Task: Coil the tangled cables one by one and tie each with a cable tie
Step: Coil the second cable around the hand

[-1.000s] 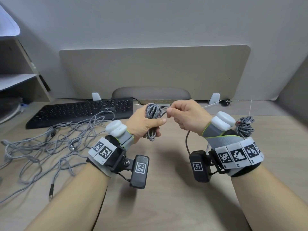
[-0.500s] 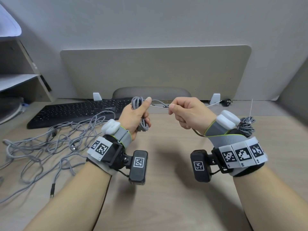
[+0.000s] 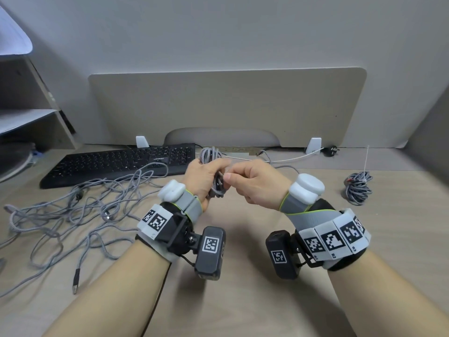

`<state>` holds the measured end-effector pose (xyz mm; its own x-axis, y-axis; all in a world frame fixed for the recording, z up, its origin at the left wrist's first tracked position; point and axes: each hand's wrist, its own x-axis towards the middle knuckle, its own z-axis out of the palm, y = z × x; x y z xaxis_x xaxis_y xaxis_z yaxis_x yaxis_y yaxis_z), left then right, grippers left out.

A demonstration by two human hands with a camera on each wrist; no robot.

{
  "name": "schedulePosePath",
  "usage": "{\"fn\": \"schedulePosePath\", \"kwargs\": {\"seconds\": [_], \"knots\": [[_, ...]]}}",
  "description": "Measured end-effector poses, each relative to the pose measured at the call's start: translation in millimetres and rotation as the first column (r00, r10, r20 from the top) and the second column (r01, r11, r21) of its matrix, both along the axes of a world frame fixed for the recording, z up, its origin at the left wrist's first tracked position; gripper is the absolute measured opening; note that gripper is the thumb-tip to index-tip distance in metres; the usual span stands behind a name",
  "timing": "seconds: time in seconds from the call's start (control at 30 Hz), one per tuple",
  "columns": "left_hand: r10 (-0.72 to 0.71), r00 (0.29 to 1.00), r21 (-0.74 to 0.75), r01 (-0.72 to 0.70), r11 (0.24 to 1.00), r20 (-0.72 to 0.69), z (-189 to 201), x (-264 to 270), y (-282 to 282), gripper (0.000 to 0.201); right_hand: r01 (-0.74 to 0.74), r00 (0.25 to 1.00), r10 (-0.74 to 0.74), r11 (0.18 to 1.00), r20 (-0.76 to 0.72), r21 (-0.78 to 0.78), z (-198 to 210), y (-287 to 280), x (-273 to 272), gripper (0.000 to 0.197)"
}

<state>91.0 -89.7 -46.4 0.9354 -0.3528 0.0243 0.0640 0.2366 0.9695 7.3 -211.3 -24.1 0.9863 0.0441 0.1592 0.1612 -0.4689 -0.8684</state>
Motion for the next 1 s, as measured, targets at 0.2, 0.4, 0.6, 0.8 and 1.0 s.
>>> {"fn": "schedulePosePath", "kwargs": {"seconds": [0.2, 0.4, 0.6, 0.8, 1.0], "knots": [[0.182, 0.982, -0.166, -0.187, 0.968, -0.047, 14.6, 33.0, 30.0, 0.025, 0.019, 0.997, -0.026, 0.996, -0.077, -0.091, 3.7, -7.9, -2.5, 0.029], [0.155, 0.987, -0.173, -0.158, 0.972, -0.031, 26.6, 42.3, 49.0, 0.024, 0.064, 0.993, -0.075, 0.991, -0.086, -0.119, 5.8, -23.9, -1.6, 0.028], [-0.135, 0.970, 0.205, 0.093, 0.974, 0.203, 20.6, 8.9, 22.4, 0.022, 0.142, 0.983, -0.161, 0.972, -0.091, -0.184, 0.4, -29.6, 3.6, 0.021], [-0.304, 0.944, 0.334, 0.246, 0.910, 0.133, 2.4, -16.6, -0.8, 0.025, 0.194, 0.977, -0.203, 0.974, -0.068, -0.119, -1.3, -33.2, 6.9, 0.021], [-0.233, 0.960, 0.348, 0.168, 0.922, 0.155, -4.0, -10.7, -0.4, 0.024, 0.185, 0.976, -0.186, 0.982, -0.109, -0.021, -1.2, -30.8, 7.3, 0.023]]}}
